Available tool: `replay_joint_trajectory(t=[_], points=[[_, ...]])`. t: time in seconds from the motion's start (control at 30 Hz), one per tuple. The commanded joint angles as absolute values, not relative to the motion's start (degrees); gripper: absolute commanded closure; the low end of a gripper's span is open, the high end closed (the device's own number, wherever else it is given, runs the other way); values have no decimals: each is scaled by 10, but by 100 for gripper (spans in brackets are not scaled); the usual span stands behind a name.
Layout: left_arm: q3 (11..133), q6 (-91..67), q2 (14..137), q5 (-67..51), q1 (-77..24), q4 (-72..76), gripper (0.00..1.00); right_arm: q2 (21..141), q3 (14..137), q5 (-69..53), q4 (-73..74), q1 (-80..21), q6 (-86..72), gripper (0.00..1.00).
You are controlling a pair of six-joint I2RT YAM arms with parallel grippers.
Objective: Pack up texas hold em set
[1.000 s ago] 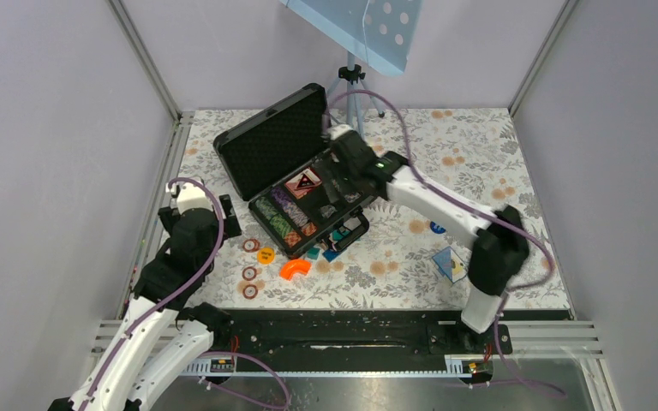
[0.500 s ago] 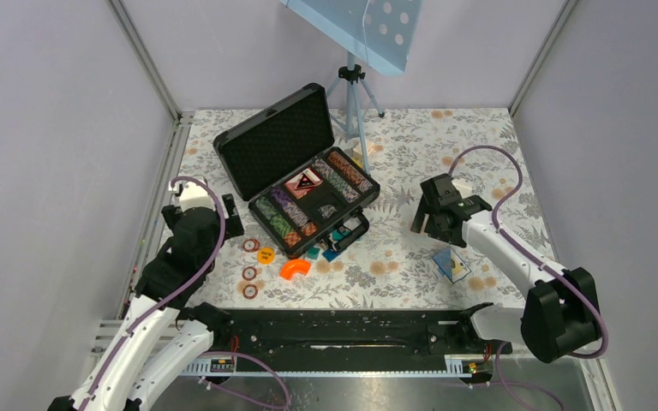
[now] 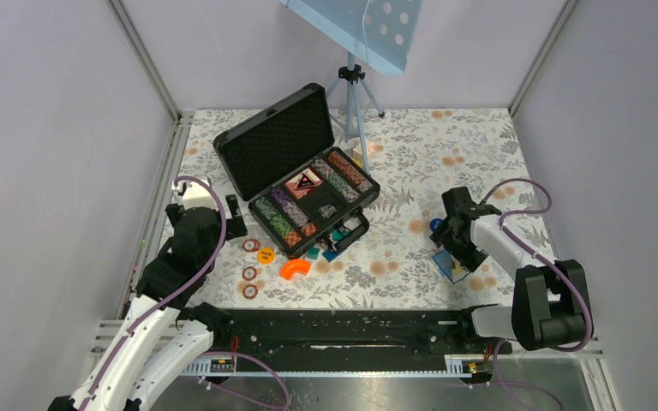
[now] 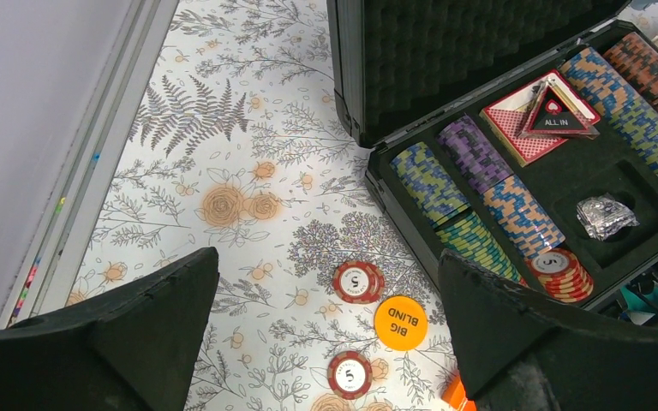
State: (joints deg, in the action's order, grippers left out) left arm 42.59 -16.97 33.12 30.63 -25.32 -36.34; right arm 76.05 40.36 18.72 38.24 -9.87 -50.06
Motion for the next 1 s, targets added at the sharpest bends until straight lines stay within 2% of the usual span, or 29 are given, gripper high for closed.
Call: replay_joint_trajectory(t=[0.0, 0.2, 0.63, 0.97], points=[[424, -163, 331, 294, -251, -340, 1, 733, 385, 176, 371, -88, -565, 4], [423, -162, 330, 289, -251, -338, 1, 711, 347, 144, 334, -85, -569, 10], [423, -162, 330, 285, -251, -337, 1, 685, 327, 71, 300, -89, -557, 12], [423, -162, 329, 285, -251, -338, 1, 625, 391, 203, 425, -93, -573, 6]])
